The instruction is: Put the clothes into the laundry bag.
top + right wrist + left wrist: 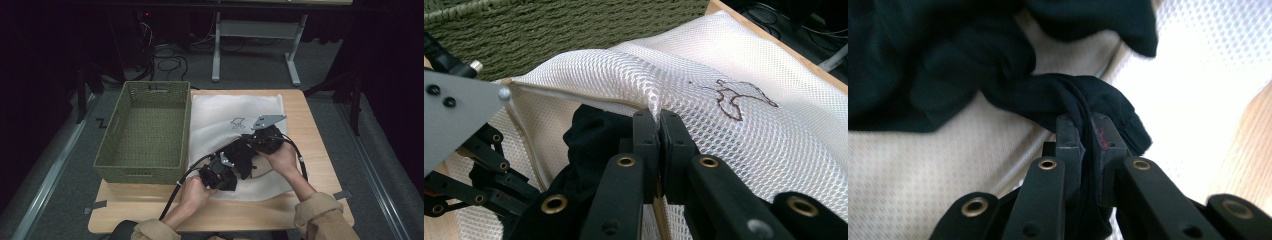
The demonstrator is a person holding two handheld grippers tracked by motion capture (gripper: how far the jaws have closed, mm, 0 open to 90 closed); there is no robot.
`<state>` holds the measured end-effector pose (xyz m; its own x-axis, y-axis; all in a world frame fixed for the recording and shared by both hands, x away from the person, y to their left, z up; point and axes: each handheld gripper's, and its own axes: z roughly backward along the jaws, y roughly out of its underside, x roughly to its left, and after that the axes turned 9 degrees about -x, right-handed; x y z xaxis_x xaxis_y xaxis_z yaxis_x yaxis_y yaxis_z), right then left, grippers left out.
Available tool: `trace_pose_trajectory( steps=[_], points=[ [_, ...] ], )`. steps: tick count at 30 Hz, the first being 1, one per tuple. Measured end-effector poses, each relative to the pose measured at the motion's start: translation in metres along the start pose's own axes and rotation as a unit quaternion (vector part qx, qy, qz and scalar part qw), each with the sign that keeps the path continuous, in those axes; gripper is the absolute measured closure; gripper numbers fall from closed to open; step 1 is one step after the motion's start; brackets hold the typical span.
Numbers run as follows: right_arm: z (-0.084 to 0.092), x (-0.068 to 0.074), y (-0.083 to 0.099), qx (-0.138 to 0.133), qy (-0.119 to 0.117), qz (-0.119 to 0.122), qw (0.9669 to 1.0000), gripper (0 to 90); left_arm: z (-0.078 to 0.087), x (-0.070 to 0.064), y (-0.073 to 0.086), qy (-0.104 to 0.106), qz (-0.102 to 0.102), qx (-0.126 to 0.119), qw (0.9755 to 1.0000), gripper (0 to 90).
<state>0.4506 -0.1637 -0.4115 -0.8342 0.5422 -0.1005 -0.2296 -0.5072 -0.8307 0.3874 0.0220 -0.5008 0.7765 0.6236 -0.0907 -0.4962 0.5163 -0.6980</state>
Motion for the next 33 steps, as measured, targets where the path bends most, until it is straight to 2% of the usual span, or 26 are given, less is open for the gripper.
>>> trace_pose_trajectory(
  steps=[3,5,9,17,20,24,29,31,33],
  points=[
    [0.0,0.0,0.0,-0.001,0.0,-0.001,1.0,88.1,0.001,0.003,-0.006,0.002,0.01,-0.018,0.9998,84.6],
    [0.0,0.0,0.0,0.0,0.0,0.001,1.0,88.1,0.0,0.006,-0.01,0.005,0.024,-0.037,0.999,84.7],
    [0.0,0.001,0.0,0.002,-0.001,0.0,1.0,88.1,-0.005,0.013,-0.017,0.016,0.062,-0.067,0.9957,84.8],
    [0.0,0.001,0.001,0.003,-0.004,-0.003,1.0,88.1,-0.016,0.016,-0.03,0.003,0.073,-0.095,0.9928,84.8],
    [-0.001,0.002,0.001,0.001,-0.004,0.004,1.0,88.1,-0.018,0.019,-0.035,-0.012,0.074,-0.106,0.9915,84.9],
    [0.0,0.002,0.001,0.0,-0.005,0.001,1.0,88.1,-0.021,0.024,-0.04,-0.029,0.085,-0.123,0.9883,84.8],
    [0.0,0.002,0.003,0.002,-0.006,0.0,1.0,88.1,-0.027,0.027,-0.042,-0.056,0.085,-0.13,0.9862,84.7],
    [0.0,0.002,0.004,0.003,-0.006,0.0,1.0,88.1,-0.031,0.029,-0.041,-0.066,0.081,-0.125,0.9866,84.6],
    [0.0,0.001,0.006,0.007,-0.008,0.003,0.9999,88.2,-0.036,0.031,-0.04,-0.064,0.086,-0.118,0.9872,84.0]
  ],
)
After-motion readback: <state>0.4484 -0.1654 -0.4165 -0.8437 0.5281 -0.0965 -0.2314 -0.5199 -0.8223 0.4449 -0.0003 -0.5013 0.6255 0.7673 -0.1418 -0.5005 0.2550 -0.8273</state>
